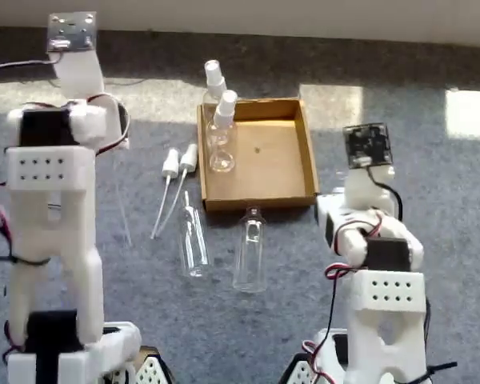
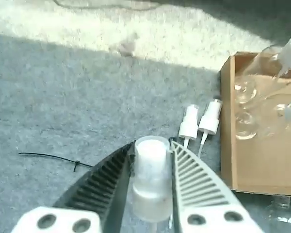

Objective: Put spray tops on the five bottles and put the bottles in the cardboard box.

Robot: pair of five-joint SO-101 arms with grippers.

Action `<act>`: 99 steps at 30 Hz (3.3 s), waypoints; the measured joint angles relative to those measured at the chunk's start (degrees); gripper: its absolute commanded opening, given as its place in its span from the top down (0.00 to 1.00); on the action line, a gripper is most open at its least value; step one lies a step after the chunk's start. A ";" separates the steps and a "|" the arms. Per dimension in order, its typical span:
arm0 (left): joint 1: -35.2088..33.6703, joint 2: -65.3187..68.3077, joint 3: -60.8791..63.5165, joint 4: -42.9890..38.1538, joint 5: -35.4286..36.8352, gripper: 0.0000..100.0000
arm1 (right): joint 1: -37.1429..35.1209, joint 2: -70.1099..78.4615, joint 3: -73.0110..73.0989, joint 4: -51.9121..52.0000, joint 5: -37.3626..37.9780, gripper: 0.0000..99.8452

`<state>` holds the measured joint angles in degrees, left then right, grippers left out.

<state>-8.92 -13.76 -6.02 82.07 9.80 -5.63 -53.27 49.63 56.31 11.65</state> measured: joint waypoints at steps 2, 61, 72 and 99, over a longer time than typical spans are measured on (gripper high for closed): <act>-0.18 -7.47 -0.09 1.14 0.00 0.98 | -5.89 0.00 -0.35 0.00 -0.44 1.00; 35.52 -33.49 29.19 -35.96 0.26 0.97 | -28.48 -38.77 33.58 -24.88 -9.05 1.00; 40.79 -33.41 37.80 -35.96 -10.73 0.84 | -28.40 -38.77 33.58 -24.88 -9.58 1.00; 32.97 -29.89 35.60 -34.81 -13.80 0.83 | -28.22 -38.77 33.58 -24.88 -9.58 1.00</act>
<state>24.04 -43.65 29.58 47.25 -4.00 -33.85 -92.04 83.21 31.43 2.07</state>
